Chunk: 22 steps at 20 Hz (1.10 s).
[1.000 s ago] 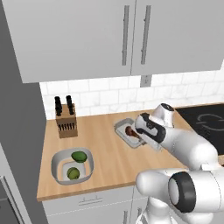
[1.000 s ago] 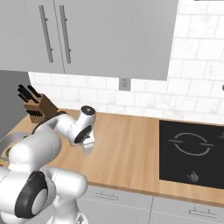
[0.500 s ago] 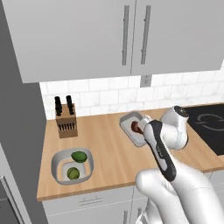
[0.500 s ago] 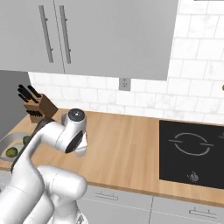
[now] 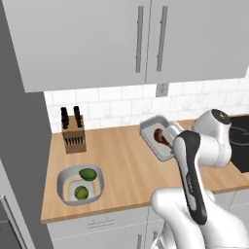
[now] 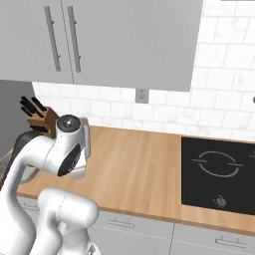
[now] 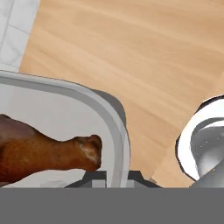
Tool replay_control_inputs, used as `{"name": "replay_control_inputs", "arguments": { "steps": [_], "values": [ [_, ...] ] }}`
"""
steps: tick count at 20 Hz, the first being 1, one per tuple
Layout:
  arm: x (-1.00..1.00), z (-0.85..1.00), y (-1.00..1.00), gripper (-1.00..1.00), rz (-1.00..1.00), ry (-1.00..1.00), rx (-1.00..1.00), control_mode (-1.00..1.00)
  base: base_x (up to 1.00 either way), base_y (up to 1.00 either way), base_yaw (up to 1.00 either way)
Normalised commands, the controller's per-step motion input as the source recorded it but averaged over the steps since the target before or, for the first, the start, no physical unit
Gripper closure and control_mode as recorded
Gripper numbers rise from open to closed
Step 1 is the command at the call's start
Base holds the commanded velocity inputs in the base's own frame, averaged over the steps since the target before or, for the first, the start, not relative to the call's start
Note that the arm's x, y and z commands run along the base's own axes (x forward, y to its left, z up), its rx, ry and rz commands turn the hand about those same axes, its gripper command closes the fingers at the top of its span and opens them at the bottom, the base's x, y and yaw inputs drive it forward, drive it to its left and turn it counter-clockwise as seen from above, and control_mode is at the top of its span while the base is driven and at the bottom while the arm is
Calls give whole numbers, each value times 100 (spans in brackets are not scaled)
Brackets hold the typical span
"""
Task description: Take the meat container that has the chicken drumstick and place it on the second highest rack of the freezer. Then take the vegetable container that has the lime and avocado and place it on the highest rack of the freezer.
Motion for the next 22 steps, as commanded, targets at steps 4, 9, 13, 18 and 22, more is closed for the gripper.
{"name": "replay_control_inputs", "arguments": {
  "steps": [4,9,13,18,22],
  "values": [
    [-52,68,-2,100,0,0,0,-100,0,0,0],
    [-62,12,1,100,-1,-6,0,-100,0,0,0],
    [-9,0,11,100,0,0,-2,-100,0,0,0],
    [-56,12,16,100,2,-21,-8,-100,0,0,0],
    [0,0,0,100,0,0,0,100,-74,27,2]
  ]
}}
